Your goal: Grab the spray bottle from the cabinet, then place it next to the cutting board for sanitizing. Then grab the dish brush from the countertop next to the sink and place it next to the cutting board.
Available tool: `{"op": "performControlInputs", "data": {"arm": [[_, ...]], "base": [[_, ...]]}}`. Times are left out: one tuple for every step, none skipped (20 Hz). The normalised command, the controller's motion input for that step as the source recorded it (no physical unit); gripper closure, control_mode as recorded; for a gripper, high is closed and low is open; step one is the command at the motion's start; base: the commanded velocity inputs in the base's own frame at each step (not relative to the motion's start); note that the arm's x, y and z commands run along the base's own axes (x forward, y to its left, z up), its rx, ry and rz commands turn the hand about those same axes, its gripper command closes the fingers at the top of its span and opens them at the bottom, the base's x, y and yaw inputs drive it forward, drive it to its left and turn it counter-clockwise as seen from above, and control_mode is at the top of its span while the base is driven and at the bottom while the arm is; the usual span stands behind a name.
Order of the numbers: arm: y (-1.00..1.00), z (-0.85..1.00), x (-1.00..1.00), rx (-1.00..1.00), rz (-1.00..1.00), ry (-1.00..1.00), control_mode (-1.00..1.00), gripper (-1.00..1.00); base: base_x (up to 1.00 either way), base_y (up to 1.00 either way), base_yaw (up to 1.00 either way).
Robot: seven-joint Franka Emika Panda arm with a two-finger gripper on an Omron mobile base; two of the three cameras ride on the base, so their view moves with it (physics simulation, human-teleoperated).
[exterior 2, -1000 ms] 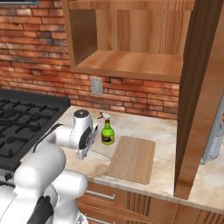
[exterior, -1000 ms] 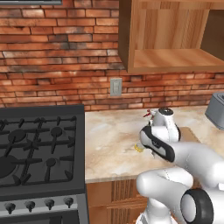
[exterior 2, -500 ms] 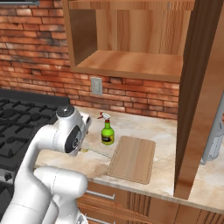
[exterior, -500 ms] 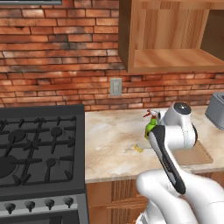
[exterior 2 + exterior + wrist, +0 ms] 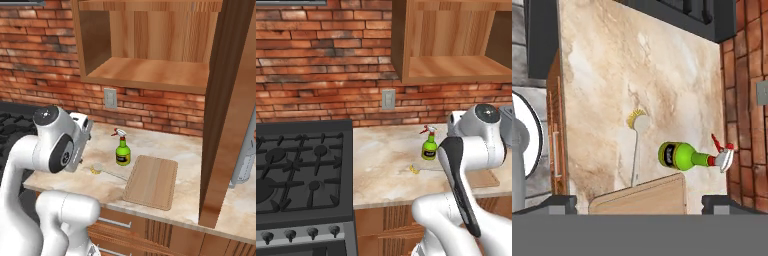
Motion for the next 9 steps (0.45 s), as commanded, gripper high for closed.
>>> {"op": "performControlInputs", "data": {"arm": [[0.0,1.0,-0.53,-0.02,0.0,-0.09,-1.0,-1.0],[0.0,1.0,-0.54,-0.01,0.0,-0.09,-1.0,-1.0],[-0.01,1.0,-0.55,0.0,0.0,-0.08,-1.0,-1.0],[-0.01,1.0,-0.53,0.0,0.0,-0.06,-1.0,-1.0],[-0.03,1.0,-0.59,0.0,0.0,-0.06,-1.0,-1.0],[-0.13,1.0,-0.67,0.0,0.0,-0.03,-1.0,-1.0],[-0.29,0.93,-0.74,0.0,0.0,-0.04,-1.0,-1.0],[-0.28,0.74,-0.81,0.0,0.0,-0.07,-1.0,-1.0],[-0.22,0.1,-0.78,0.0,0.0,-0.04,-1.0,-1.0]], "base": [[0.0,0.0,0.0],[0.0,0.0,0.0],[0.0,0.0,0.0],[0.0,0.0,0.0],[0.0,0.0,0.0],[0.0,0.0,0.0],[0.0,0.0,0.0],[0.0,0.0,0.0],[0.0,0.0,0.0]]}}
